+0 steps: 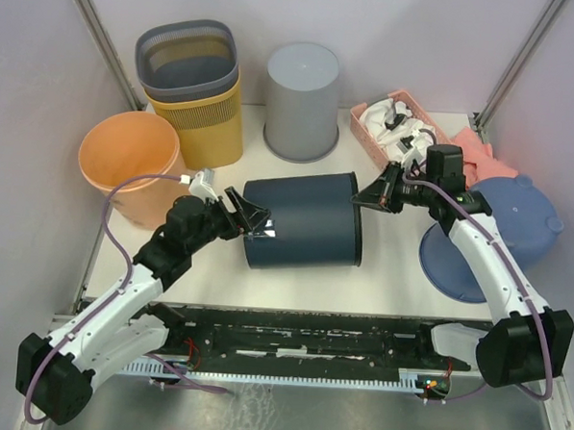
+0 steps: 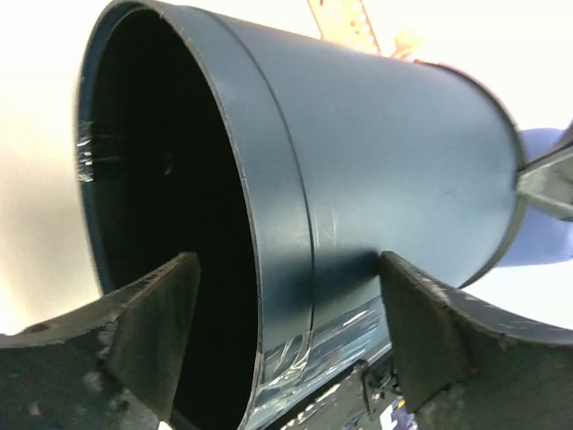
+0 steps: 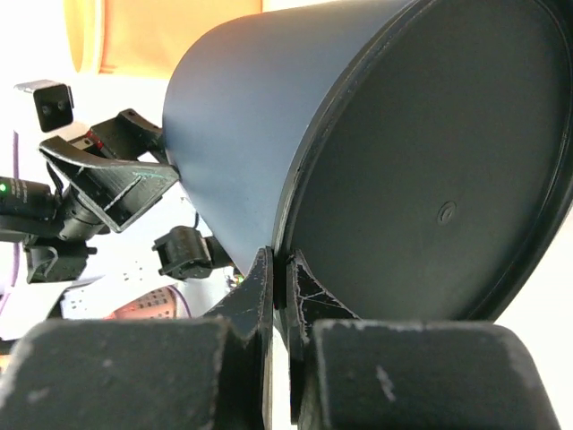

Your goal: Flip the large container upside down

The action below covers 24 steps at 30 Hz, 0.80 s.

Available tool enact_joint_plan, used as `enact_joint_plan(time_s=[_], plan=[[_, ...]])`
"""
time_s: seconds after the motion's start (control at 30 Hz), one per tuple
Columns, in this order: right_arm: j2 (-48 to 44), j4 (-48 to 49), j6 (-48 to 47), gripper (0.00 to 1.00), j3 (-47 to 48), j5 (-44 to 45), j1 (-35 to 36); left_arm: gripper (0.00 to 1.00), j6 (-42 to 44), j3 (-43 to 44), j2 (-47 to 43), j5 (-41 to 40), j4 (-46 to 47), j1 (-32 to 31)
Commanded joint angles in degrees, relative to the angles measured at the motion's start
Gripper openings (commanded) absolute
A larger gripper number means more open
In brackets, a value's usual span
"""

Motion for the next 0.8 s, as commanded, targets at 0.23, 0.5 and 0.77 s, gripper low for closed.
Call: enact_joint_plan(time_s=[0.23,0.5,0.77], plan=[[-3.6,-17.6,-17.2,0.02,24.2,13.3,0.5,0.99,10.0,8.6,-1.1,-5.6,-18.5,-0.3],[-1.3,-29.1,-29.2,0.02,38.9,26.0,4.7,0.99,10.4,11.5,-1.7,-6.7,-20.8,-0.3],[2.5,-38.7,-39.7,0.02,44.9,44.6,21.6,0.99,12.0,13.5,-0.8,-7.2,-22.1,-0.3]])
